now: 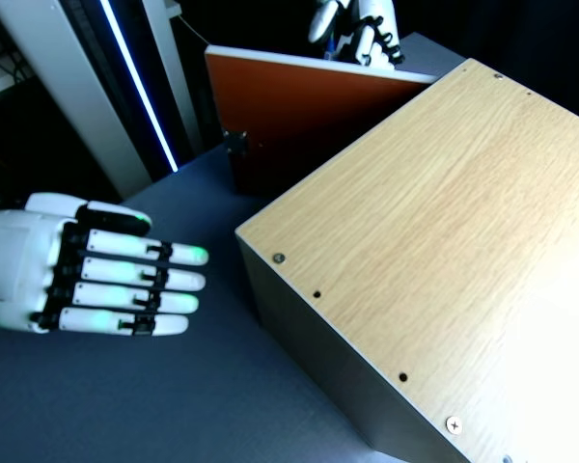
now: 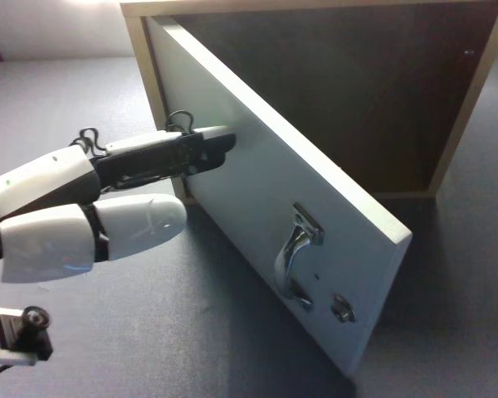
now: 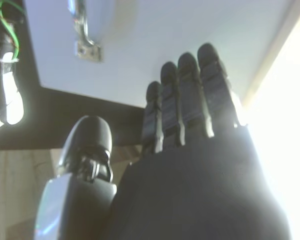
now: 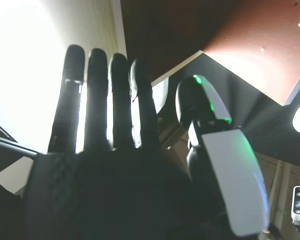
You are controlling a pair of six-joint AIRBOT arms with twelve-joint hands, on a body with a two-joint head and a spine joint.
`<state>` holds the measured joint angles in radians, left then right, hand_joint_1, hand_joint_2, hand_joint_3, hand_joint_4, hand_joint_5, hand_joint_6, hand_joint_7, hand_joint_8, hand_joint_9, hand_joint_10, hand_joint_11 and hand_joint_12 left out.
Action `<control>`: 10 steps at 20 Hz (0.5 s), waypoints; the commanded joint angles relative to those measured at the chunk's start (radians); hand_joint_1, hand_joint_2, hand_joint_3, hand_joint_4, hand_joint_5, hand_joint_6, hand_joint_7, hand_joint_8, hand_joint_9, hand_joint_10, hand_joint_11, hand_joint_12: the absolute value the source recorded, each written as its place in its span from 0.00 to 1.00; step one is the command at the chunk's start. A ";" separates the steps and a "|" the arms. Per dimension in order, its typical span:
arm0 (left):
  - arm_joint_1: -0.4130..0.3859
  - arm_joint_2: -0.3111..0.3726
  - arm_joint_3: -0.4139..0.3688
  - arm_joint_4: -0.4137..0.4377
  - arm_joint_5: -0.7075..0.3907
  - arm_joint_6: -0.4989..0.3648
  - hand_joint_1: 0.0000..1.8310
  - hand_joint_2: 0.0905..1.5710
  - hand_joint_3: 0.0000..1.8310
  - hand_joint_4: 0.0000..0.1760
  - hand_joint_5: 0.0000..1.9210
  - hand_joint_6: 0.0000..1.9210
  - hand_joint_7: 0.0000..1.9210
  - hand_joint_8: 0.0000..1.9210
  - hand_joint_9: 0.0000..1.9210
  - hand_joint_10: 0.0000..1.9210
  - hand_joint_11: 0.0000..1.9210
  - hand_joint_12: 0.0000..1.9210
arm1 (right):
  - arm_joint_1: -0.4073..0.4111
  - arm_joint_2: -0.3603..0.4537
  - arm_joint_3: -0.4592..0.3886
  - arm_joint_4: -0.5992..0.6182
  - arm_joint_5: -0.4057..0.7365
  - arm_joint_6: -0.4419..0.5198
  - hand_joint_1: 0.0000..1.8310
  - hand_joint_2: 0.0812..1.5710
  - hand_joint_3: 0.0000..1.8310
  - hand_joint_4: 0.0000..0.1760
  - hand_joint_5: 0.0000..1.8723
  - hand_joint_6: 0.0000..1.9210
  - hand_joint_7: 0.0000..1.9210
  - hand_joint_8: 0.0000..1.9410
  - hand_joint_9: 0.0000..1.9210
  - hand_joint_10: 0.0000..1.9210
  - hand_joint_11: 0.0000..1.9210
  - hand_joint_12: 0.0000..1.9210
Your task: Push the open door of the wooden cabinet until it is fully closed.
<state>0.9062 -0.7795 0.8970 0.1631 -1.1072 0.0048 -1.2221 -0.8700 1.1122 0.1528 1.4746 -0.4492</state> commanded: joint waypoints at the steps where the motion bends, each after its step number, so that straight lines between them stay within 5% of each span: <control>1: -0.020 -0.011 0.005 -0.003 -0.087 -0.005 0.05 0.92 0.00 0.17 0.10 0.00 0.15 0.00 0.13 0.00 0.10 0.00 | 0.005 0.001 0.007 0.025 0.122 0.006 0.25 0.96 0.00 0.00 0.24 0.00 0.23 0.00 0.23 0.00 0.13 0.30; 7: -0.076 -0.052 0.034 0.041 0.001 -0.005 0.00 0.97 0.01 0.00 0.04 0.00 0.09 0.00 0.08 0.00 0.04 0.00 | 0.005 -0.002 0.010 0.024 0.122 0.006 0.23 0.96 0.00 0.00 0.24 0.00 0.23 0.00 0.23 0.00 0.13 0.29; 10: -0.087 -0.073 0.048 0.043 0.020 -0.005 0.00 0.97 0.01 0.00 0.04 0.00 0.10 0.00 0.08 0.00 0.06 0.01 | 0.005 -0.003 0.011 0.024 0.122 0.006 0.25 0.96 0.00 0.00 0.23 0.00 0.23 0.00 0.23 0.00 0.13 0.28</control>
<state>0.8307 -0.8558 0.9470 0.2218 -0.9768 0.0051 -1.2221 -0.8719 1.1164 0.1516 1.4742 -0.4488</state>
